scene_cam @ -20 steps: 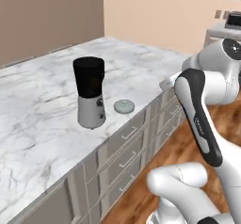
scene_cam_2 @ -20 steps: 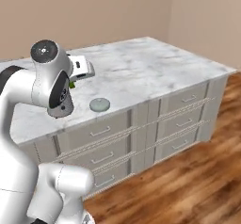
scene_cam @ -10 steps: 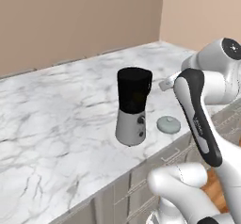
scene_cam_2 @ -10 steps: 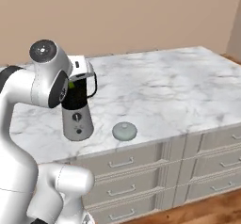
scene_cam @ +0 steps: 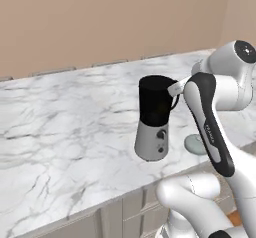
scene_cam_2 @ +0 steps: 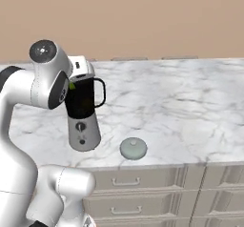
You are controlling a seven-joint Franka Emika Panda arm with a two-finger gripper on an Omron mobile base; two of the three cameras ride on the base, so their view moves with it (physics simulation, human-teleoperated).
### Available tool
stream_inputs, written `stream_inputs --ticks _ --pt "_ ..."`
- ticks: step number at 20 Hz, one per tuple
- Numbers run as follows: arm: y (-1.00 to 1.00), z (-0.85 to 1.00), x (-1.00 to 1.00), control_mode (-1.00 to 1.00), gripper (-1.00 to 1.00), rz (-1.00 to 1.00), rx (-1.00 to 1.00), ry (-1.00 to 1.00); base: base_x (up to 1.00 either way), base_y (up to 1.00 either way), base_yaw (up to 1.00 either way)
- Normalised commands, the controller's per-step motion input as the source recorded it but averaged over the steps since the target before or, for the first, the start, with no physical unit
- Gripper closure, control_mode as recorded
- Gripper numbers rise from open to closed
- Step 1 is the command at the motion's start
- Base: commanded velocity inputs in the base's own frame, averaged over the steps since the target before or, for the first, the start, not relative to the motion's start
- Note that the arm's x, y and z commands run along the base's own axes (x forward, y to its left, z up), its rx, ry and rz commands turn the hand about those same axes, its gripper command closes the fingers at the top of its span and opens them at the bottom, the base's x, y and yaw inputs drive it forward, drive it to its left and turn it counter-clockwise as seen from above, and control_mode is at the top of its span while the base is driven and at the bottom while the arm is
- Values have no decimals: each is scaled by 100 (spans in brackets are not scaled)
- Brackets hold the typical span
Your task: Grab the lemon and lemon wedge from the fridge, place them in the blender, close the lid, and turn on the blender to create a marinade.
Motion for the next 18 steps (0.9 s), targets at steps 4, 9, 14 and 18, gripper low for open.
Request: stream_inputs --ticks 4,9,14,18 --pt "0 0 0 100 100 0 0 0 61 -31 38" --pt "0 0 0 100 100 0 0 0 47 -36 38" --pt "0 0 0 100 100 0 0 0 6 -38 38" --pt "0 0 0 100 100 0 0 0 0 -37 34"
